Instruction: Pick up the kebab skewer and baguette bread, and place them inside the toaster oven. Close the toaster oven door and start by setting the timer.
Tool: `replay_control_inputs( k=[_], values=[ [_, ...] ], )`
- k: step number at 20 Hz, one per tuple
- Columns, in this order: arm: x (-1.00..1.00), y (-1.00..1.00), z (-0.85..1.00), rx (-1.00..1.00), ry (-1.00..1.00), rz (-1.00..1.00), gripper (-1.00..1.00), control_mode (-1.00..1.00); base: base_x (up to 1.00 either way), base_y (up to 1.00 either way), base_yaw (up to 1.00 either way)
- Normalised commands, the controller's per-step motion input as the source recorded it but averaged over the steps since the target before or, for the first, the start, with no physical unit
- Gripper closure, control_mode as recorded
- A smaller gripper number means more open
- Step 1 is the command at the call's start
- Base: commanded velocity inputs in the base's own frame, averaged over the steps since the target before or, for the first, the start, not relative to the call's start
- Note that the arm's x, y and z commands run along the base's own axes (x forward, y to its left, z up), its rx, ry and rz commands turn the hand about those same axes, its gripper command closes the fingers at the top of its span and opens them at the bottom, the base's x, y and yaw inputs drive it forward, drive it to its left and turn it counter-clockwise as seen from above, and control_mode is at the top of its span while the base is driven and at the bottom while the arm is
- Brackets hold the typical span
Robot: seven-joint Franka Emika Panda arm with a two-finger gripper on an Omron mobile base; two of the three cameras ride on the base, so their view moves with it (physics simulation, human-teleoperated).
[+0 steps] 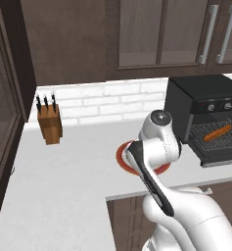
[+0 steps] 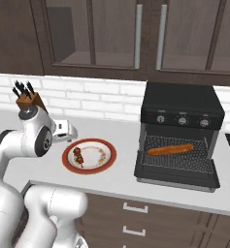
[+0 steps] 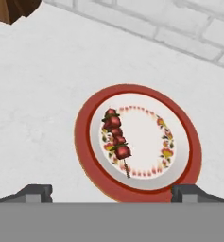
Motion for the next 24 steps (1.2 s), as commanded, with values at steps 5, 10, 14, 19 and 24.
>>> replay_control_inputs(
  k=[5, 10, 14, 19, 24],
  values=[
    [0.09, 0.0, 0.02, 0.0, 0.01, 0.02, -1.0, -1.0, 0.0, 0.0, 0.0],
    [0.14, -0.06, 0.0, 0.0, 0.14, 0.04, -1.0, -1.0, 0.0, 0.0, 0.0],
    [0.02, -0.06, -0.1, 0.0, 0.08, 0.0, -1.0, -1.0, 0.0, 0.0, 0.0],
    [0.16, -0.09, -0.24, -0.02, 0.06, 0.0, -1.0, -1.0, 0.0, 0.0, 0.0],
    [0.15, -0.04, -0.35, 0.0, 0.04, 0.0, -1.0, -1.0, 0.0, 0.0, 0.0]
  ],
)
